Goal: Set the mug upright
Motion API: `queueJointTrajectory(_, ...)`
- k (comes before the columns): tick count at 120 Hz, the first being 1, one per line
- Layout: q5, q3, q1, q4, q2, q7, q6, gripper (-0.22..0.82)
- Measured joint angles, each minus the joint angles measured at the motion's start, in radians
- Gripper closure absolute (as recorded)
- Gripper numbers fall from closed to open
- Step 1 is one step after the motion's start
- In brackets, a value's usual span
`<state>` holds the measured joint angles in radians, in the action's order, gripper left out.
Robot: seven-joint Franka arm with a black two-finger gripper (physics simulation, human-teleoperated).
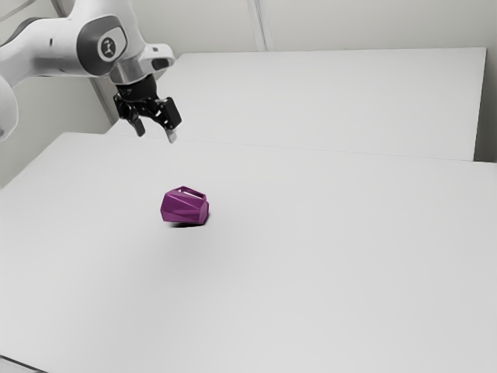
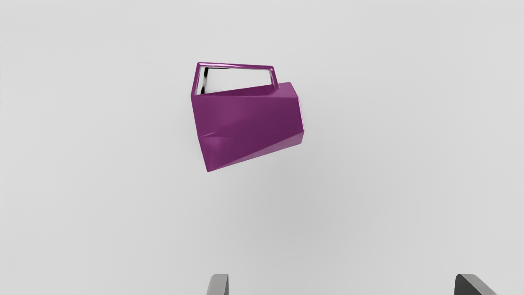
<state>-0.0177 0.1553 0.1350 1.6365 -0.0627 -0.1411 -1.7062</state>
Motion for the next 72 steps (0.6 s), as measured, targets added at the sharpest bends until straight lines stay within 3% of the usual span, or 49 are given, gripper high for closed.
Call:
queueJointTrajectory(28,0.101,-0.006,-0.016,-0.022,-0.043,-0.067,0.001,0.0)
queueJointTrajectory(42,0.276,-0.095,-0.212,-0.039,-0.122,-0.105,0.037,0.0)
queueJointTrajectory(58,0.398,-0.126,-0.304,-0.04,-0.196,-0.154,0.059,0.0)
queueJointTrajectory(72,0.448,-0.22,-0.423,-0.04,-0.243,-0.201,0.064,0.0)
